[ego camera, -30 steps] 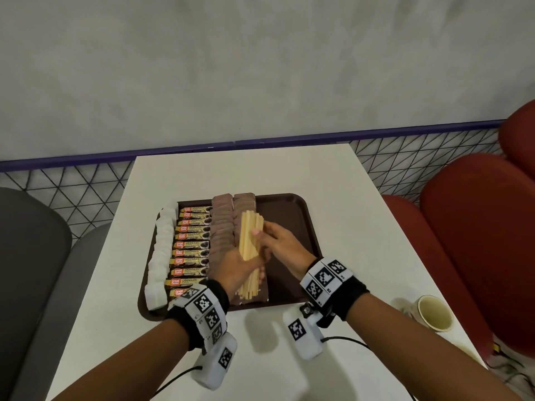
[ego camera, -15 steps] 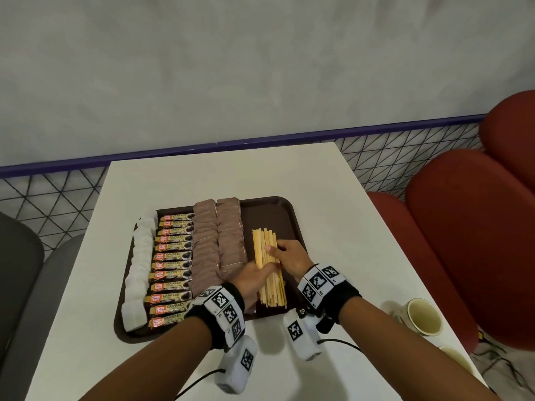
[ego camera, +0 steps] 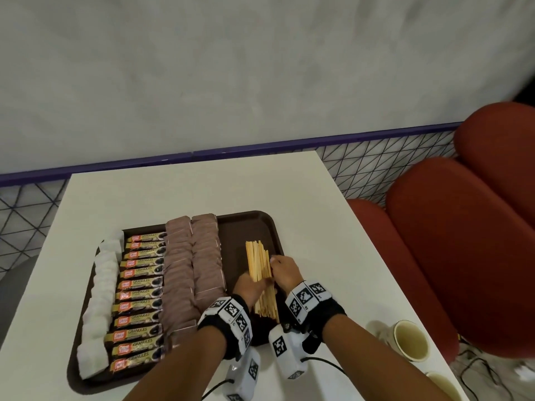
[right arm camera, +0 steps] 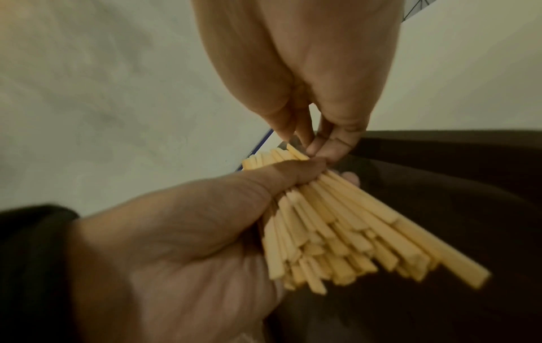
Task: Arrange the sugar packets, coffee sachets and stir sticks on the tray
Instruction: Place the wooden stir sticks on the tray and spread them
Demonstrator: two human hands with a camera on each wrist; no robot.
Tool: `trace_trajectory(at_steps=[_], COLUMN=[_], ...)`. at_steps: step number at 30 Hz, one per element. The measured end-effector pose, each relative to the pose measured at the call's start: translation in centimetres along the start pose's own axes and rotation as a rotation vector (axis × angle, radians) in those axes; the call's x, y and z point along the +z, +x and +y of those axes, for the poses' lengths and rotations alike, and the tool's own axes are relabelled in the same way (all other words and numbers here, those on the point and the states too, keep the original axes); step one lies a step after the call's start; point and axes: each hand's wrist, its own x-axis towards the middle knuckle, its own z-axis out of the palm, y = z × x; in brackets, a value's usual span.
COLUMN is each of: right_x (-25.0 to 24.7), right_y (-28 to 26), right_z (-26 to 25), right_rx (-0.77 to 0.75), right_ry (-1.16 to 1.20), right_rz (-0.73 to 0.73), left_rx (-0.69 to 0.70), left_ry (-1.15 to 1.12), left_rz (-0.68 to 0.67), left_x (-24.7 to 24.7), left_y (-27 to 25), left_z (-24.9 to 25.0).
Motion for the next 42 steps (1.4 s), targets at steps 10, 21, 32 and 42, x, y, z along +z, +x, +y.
trace_trajectory(at_steps=[10,21,32,42], right_x=[-1.0,-1.3,0.5,1.9], right_y=[0.0,-0.8,-1.4,-2.1], right_z=[0.9,-0.2,0.1,0.0], right_rx=[-0.036,-0.077,-0.047,-0.09], right_ry=[-0.034,-0.064,-0.028,0.011], right_rz=[0.014,0.034,-0.059,-0.125], left_rx=[-0.074,-0.079,-0.112,-0.168], left_ry=[0.051,0.042,0.044,0.277], left_rz=[0.084,0.156,0.188,0.137], left_x=[1.5,0.4,-1.2,-2.1], left_y=[0.7,-0.2,0.8,0.0], left_z=[-0.2,-0.1,-1.1,-0.5])
